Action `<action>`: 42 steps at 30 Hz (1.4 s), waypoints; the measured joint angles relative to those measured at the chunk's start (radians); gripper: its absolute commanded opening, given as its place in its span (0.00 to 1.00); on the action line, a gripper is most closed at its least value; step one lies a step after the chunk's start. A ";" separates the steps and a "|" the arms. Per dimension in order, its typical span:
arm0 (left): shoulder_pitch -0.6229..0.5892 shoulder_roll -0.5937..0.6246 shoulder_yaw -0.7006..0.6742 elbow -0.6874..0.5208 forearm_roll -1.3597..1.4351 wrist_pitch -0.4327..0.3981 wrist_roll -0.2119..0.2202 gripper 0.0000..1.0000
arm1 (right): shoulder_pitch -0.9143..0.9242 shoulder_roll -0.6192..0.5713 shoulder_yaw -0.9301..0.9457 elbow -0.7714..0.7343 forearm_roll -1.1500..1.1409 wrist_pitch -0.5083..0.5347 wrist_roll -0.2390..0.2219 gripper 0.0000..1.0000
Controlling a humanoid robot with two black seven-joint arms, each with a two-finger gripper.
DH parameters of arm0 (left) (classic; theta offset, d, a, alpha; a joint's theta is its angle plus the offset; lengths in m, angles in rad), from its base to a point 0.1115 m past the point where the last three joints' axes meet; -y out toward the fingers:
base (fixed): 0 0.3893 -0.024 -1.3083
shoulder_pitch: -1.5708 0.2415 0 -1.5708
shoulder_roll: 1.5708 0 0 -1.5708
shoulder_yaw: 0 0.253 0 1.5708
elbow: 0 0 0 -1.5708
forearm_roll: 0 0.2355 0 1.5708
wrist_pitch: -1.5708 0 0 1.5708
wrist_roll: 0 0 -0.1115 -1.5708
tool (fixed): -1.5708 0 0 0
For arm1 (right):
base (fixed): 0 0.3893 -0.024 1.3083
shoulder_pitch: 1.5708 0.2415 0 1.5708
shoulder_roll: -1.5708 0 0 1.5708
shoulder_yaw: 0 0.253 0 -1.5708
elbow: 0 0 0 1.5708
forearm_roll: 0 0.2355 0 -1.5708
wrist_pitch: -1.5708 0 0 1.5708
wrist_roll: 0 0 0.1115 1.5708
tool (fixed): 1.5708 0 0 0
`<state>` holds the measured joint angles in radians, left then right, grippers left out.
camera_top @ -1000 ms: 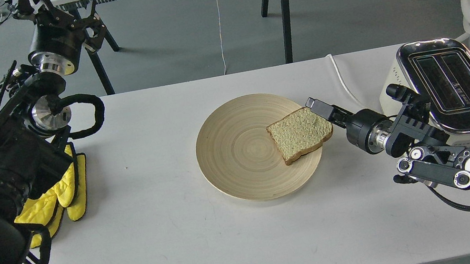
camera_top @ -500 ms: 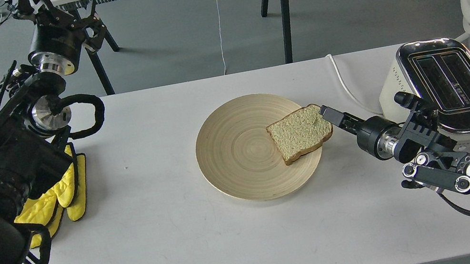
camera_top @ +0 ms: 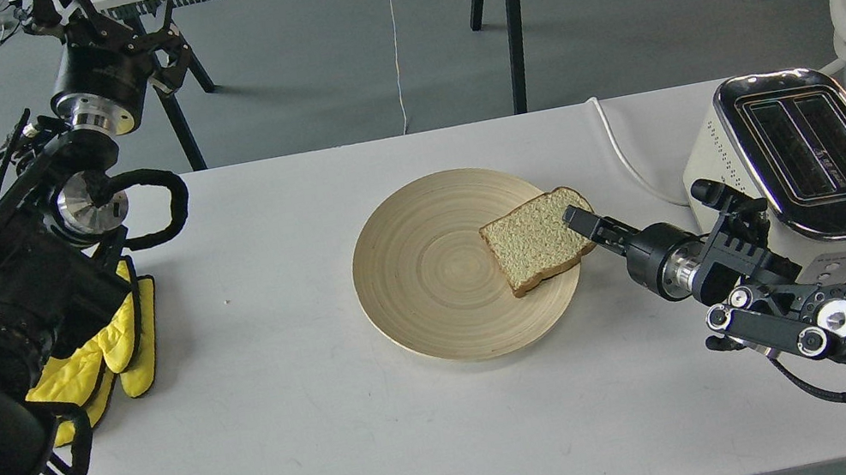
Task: Put bread in toaster with right arm
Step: 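Grasp the bread slice with the right gripper and lift it, then carry the bread over the toaster slot with the right gripper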
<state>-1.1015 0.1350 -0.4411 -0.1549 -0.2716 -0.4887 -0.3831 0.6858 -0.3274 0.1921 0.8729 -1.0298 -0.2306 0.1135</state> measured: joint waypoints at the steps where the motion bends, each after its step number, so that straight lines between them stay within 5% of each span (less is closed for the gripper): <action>1: 0.000 0.000 0.000 0.000 0.000 0.000 0.000 1.00 | -0.001 0.000 0.000 0.000 0.000 0.000 -0.001 0.56; 18: 0.000 0.000 -0.001 0.000 0.000 0.000 0.000 1.00 | -0.008 0.001 0.000 0.003 0.000 0.001 -0.001 0.02; 31: 0.000 0.000 -0.001 0.000 0.000 0.000 0.000 1.00 | 0.008 -0.039 0.016 0.103 0.001 -0.004 0.000 0.01; 42: 0.000 0.000 -0.001 0.000 0.000 0.000 0.000 1.00 | 0.144 -0.418 0.032 0.406 0.004 0.001 -0.040 0.00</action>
<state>-1.1014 0.1350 -0.4418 -0.1549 -0.2715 -0.4887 -0.3835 0.8300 -0.7453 0.2243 1.2793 -1.0257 -0.2296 0.0739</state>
